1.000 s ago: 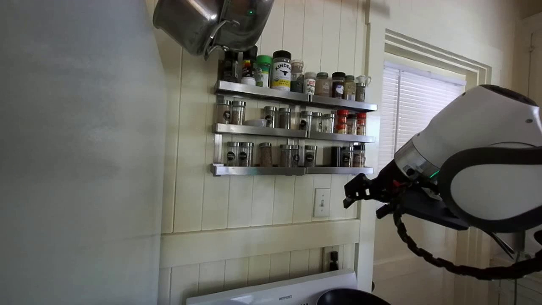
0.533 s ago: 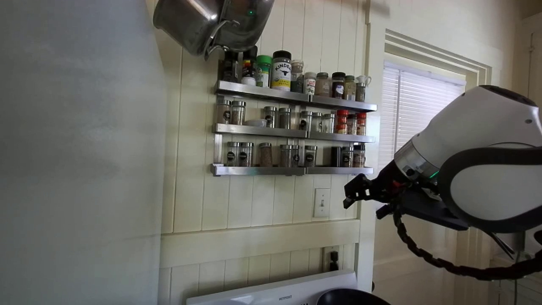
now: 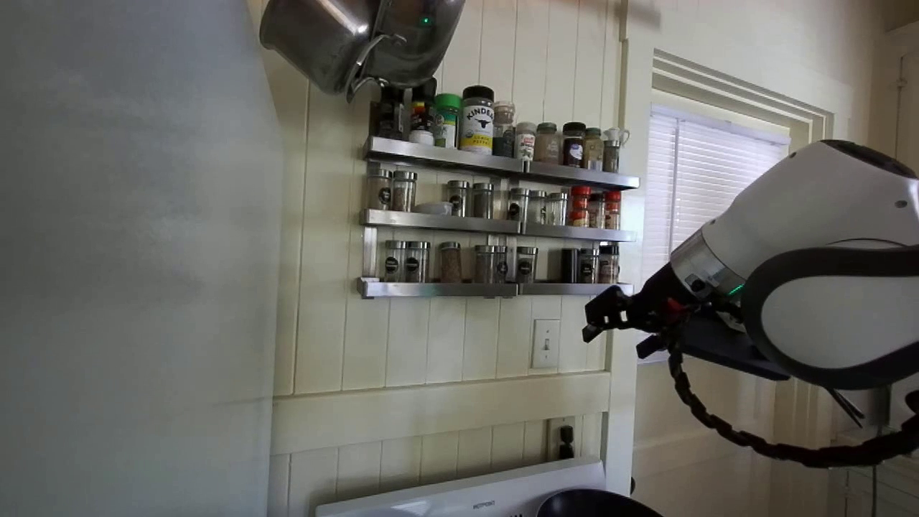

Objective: Put the spice bottle on the counter

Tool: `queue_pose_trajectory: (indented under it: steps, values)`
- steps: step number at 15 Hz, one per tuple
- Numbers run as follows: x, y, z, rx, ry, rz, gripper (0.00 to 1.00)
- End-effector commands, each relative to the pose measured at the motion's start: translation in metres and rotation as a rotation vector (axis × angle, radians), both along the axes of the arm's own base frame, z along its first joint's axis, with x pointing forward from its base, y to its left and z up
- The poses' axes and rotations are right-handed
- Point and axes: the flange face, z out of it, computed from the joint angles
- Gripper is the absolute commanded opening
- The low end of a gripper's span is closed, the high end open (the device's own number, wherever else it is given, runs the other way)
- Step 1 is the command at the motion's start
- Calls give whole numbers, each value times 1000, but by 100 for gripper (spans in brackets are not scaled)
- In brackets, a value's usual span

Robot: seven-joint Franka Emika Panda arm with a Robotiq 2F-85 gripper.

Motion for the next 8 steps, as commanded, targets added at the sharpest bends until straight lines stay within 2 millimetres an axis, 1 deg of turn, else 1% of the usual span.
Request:
queue_pose_trajectory:
  steps: [1,5,8]
  values:
    - [19,-18,27,-92,-140,57,100]
    - [49,-37,53,-179,-244,142,100]
    - [76,-43,59,-217,-268,182,100]
